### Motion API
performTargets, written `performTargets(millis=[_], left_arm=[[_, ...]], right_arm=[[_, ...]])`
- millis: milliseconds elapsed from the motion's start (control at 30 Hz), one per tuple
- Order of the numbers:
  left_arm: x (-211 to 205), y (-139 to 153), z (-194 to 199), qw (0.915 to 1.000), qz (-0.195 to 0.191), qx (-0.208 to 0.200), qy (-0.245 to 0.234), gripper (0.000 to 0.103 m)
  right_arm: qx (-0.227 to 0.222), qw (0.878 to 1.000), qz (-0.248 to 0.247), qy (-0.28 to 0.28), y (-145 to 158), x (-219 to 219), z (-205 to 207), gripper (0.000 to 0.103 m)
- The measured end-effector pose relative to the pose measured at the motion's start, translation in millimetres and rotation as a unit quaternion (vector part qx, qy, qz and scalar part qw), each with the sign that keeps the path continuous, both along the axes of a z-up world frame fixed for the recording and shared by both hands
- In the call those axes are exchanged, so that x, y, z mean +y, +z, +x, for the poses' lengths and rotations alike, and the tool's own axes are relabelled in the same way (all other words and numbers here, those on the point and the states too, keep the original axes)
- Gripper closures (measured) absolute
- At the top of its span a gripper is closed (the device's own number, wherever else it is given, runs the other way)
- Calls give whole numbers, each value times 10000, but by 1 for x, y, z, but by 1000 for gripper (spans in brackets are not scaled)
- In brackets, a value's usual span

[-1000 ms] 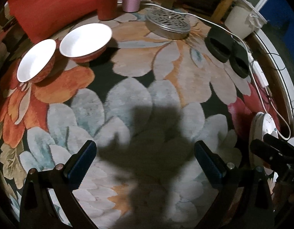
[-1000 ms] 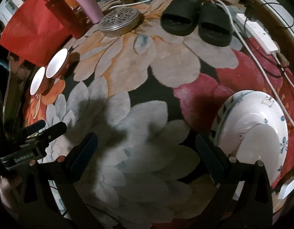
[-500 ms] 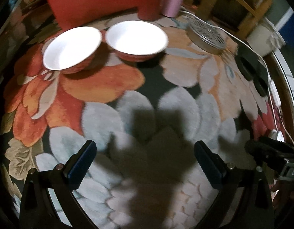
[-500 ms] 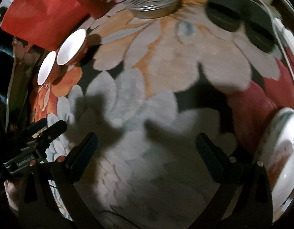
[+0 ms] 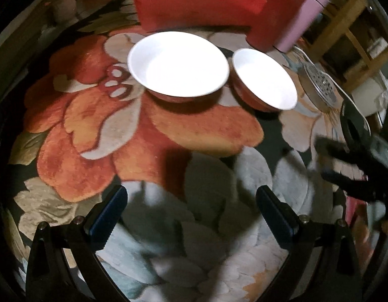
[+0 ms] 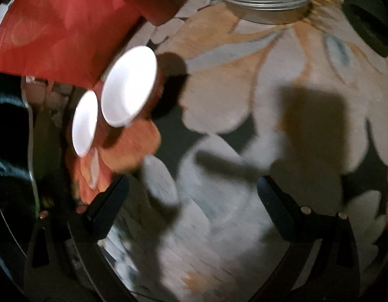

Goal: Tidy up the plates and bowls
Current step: 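Move the left tool back toward the two remaining white bowls, then grasp the rim of a white bowl with the left tool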

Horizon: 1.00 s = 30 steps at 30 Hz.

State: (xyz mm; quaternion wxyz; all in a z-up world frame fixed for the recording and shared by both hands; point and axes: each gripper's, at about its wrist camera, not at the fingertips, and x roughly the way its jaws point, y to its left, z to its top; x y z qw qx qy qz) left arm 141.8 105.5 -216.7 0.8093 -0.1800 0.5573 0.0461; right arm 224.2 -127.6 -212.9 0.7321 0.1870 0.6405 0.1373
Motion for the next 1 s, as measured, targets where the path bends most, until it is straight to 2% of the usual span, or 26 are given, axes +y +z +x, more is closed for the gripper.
performTargets(millis=[200,333,400,467,500,700,833,1000], left_arm=[[15,-3,-5,9998,-107,-6,146,1],[18,-4,-8,9998,-151,-6,160,1],[18,-4,-8,9997,-170,-9,155,1],[19,-4,-8,9997,-188,-12,140,1],[19,-4,-8,9997,-199,-17,136,1],[21,-4,-12,9995,-292,3,82,1],[15,-5,-12,9994,-329,20,-40,1],[-3,-10,-10,9985,-464,80,-296,2]], right_arm=[[-54,9991,192,-384,-6,28,40,29],[141,9970,322,-695,-20,40,61,44],[299,9961,368,-743,-29,44,66,66],[372,9969,204,-661,-35,49,68,82],[356,9973,131,-621,-35,49,68,86],[335,9990,237,-187,-31,29,53,92],[518,9954,293,757,-31,21,29,92],[678,9773,277,1989,-30,19,-12,92]])
